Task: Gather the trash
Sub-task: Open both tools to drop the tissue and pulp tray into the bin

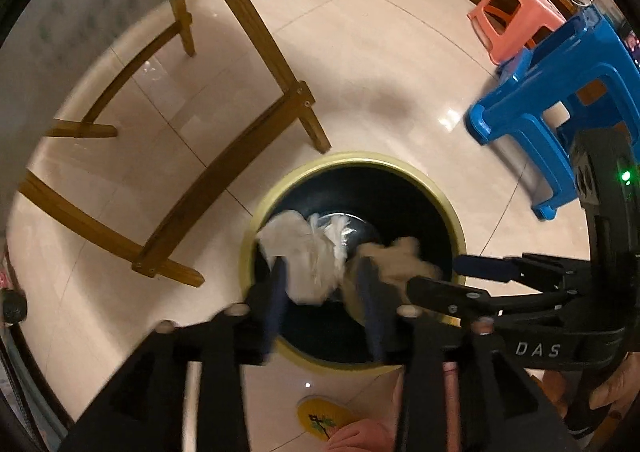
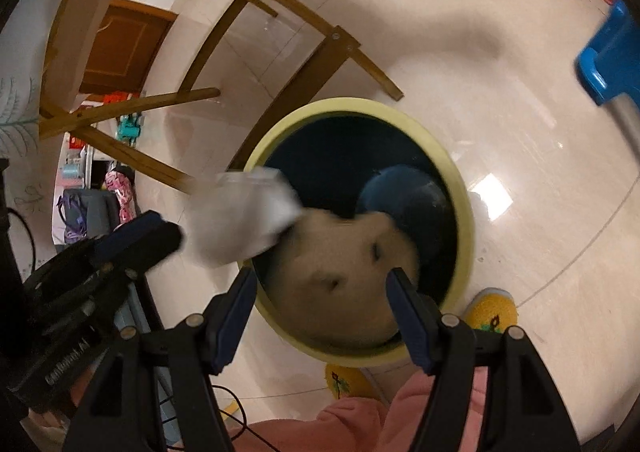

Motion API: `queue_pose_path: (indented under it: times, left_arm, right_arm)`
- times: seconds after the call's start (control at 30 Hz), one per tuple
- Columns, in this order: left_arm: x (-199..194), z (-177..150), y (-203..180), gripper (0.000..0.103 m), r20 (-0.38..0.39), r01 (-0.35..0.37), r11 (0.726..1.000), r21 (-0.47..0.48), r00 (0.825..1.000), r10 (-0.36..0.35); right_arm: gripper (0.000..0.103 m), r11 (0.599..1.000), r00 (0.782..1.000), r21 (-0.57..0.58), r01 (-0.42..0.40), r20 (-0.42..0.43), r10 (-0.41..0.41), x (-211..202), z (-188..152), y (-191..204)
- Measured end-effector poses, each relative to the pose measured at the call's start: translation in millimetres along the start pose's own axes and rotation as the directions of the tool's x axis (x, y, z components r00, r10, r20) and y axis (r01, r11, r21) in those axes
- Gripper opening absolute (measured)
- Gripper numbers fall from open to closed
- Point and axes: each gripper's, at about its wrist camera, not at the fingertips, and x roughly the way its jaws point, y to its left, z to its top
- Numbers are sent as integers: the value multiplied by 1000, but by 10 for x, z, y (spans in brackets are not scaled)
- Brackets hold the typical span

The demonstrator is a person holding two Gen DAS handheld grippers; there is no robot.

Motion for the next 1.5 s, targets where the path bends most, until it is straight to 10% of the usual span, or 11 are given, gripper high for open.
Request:
queue_pose_path:
  times: [0.2,0.7,1.5]
  left_arm:
    - [49,-15,39,80,30,9,1000,-21,1000,-9]
    - [-508,-148,25,86,166,25,998,-54,986,-16]
    - [-3517,205,48,94,398,99,991,-94,916,-54]
  right_arm:
    - [70,997,998,-41,58,39,-57,44,25,-38]
    - [73,964,943,-127,233,270,-193,-572,-78,337]
    - [73,941,855,-139,307,474,-209,-2968,-192,1659]
